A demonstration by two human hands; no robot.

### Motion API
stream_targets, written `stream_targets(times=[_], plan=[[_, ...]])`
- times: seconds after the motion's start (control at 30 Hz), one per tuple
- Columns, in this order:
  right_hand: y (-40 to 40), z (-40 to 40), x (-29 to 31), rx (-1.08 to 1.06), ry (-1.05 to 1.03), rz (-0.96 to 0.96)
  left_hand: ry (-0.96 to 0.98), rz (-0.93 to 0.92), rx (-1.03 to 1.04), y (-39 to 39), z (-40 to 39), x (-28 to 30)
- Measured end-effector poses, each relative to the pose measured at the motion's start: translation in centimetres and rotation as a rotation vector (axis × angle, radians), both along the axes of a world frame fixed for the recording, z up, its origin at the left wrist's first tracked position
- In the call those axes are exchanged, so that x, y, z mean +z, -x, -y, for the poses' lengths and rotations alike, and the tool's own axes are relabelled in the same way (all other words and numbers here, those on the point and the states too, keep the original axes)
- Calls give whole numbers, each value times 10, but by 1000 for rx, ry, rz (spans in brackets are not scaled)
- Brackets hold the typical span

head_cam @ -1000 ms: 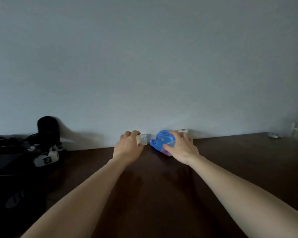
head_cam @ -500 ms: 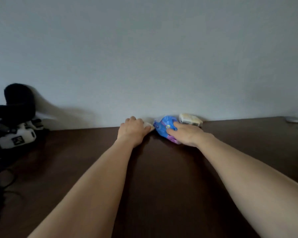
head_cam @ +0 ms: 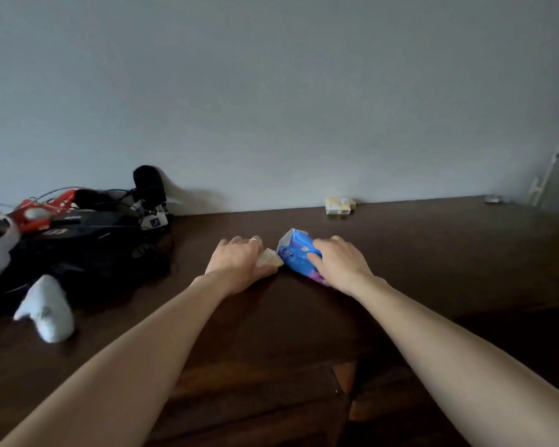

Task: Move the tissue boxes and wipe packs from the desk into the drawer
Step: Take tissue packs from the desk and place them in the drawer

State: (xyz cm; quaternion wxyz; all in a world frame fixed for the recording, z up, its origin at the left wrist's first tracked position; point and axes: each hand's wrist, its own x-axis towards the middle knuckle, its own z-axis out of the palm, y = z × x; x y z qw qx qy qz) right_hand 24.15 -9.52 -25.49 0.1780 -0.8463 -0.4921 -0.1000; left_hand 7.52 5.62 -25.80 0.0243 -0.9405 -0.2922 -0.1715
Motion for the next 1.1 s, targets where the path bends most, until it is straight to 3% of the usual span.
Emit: stream_targets(times=[0.2, 0.3, 0.37, 0.43, 0.5, 0.57, 0.67, 0.77, 0.93, 1.0, 1.1], plan=[[88, 70, -6, 0, -137, -36, 75, 123, -68, 96, 84, -10], [128, 105, -19, 45, -258, -32, -115, 85, -109, 141, 117, -19], [151, 126, -35, 101, -417, -31, -228, 175, -150, 163, 138, -24], [170, 146, -59, 183, -585, -77, -185, 341, -217, 183, 160, -37], [184, 161, -88, 256, -618, -108, -31, 439, -216, 200, 179, -62], [194, 172, -117, 293, -552, -137, 207, 489, -99, 212, 195, -99], [200, 183, -158, 287, -441, -228, 771, 614, 63, 229, 209, -155], [201, 186, -194, 279, -227, -296, 1174, 656, 42, 256, 213, -197], [201, 162, -231, 243, 195, -410, 1384, 760, 292, 264, 206, -226], [204, 149, -238, 253, 300, -441, 1316, 731, 334, 266, 196, -234], [214, 139, -247, 345, 405, -335, 1273, 735, 446, 283, 189, -247]])
